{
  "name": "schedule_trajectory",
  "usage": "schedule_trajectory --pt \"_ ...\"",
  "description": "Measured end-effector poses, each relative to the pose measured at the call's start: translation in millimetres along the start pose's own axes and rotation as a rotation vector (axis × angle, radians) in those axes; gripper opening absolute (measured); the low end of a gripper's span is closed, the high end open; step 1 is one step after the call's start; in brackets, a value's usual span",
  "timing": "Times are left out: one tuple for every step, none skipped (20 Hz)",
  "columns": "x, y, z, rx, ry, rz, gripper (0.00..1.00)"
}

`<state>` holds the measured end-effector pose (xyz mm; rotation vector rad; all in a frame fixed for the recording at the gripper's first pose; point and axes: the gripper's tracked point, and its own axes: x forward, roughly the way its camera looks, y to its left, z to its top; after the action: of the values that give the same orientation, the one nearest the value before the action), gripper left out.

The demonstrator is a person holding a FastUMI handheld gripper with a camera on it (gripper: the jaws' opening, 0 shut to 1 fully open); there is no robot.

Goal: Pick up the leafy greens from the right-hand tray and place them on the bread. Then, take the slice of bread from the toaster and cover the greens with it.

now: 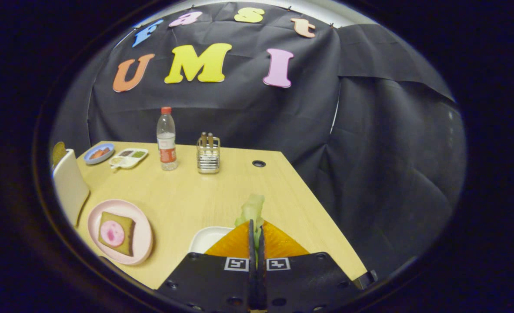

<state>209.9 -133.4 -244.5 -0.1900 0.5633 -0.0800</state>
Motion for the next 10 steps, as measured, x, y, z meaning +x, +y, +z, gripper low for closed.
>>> schedule_trajectory --pt "-9.0 7.6 5.4 -0.002 -0.006 0.016 0.0" --pt "-17.2 15.5 9.8 -0.008 -0.014 0.03 0.0" --pt "-24.5 21.3 14.8 -0.02 -0.021 0.03 0.0" --pt "-30.2 27.7 16.4 -0.028 -0.022 0.034 0.0" --pt "-37.2 37.6 19.3 -0.034 -0.024 0.042 0.0" --pt "-43.6 48.6 21.0 -0.041 -0.027 0.052 0.0" --pt "-49.8 61.1 23.0 -0.049 -0.031 0.065 0.0" --pt "-55.9 76.1 23.7 -0.061 -0.035 0.081 0.0" --pt "-60.1 89.5 23.5 -0.072 -0.036 0.096 0.0" --pt "-64.0 104.9 21.6 -0.086 -0.035 0.116 0.0"
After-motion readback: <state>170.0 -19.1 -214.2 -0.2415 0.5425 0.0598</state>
